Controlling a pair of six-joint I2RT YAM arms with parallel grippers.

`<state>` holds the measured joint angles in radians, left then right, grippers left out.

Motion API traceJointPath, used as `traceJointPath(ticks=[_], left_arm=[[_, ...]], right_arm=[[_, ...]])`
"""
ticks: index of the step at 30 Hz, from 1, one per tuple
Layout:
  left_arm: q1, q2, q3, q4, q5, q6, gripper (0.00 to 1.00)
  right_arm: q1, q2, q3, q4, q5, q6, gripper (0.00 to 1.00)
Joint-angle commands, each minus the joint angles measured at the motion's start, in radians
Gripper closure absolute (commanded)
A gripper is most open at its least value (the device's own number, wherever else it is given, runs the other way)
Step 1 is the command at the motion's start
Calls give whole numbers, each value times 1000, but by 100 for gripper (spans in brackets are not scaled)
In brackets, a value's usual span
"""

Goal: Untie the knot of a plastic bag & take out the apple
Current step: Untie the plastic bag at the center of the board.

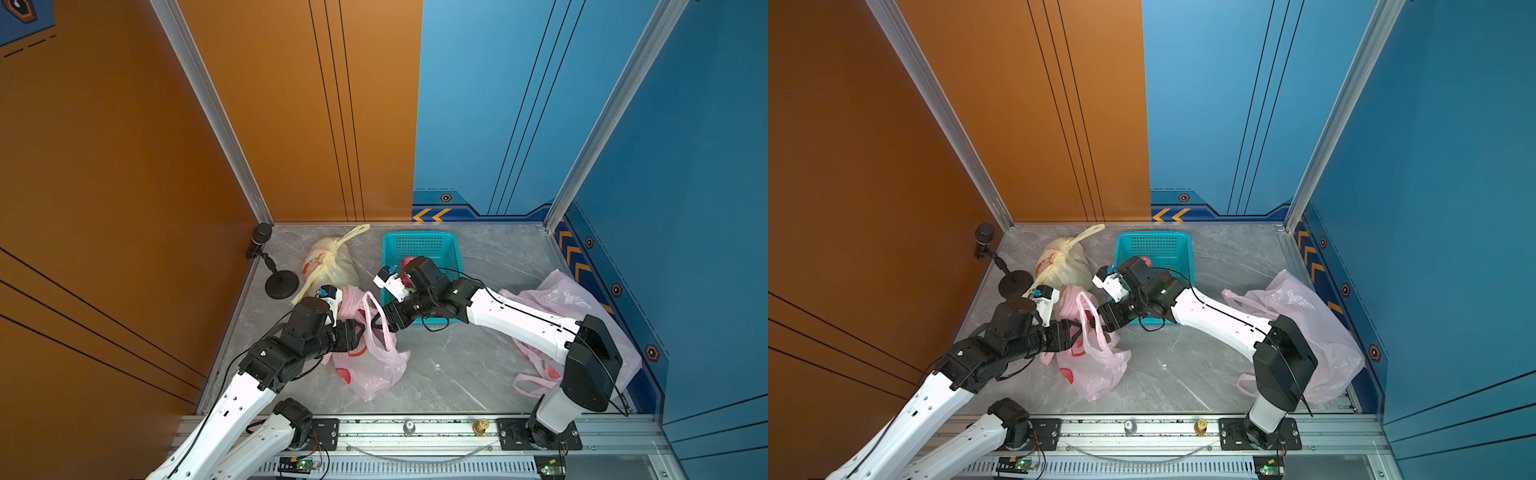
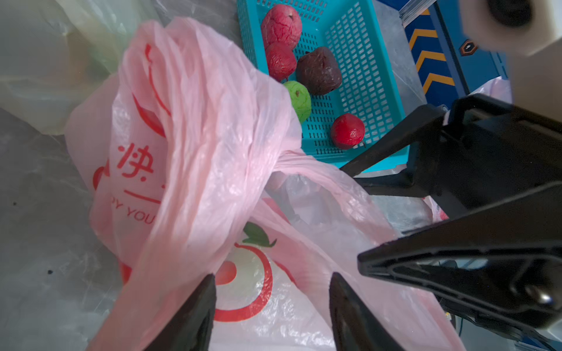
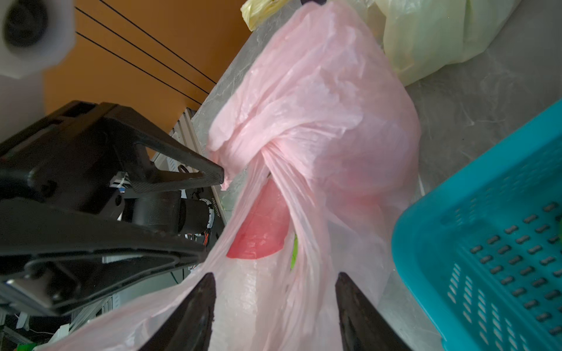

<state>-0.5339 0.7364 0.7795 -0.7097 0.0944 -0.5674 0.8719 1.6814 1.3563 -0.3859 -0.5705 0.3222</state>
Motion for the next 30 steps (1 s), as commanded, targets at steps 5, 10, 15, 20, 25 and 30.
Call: traceJointPath(ticks=[5, 10, 15, 20, 25, 30], left_arm=[[-57, 14, -40, -4, -99, -51, 35], [-75, -1, -62, 88, -105, -66, 31], [-83, -19, -150, 224, -107, -114, 30], [-85, -13, -198, 272, -116, -127, 43], [-80, -14, -201, 264, -121, -92, 87], [-54, -16, -190, 173, -131, -48, 100]], right_arm=[[34, 55, 67, -93, 95, -2, 60], [67, 73, 86, -100, 120, -4, 91], [85, 75, 90, -100, 137, -3, 100], [86, 61, 87, -73, 147, 11, 100], [68, 39, 111, -54, 199, 2, 100], [-17, 8, 140, -32, 264, -17, 100]])
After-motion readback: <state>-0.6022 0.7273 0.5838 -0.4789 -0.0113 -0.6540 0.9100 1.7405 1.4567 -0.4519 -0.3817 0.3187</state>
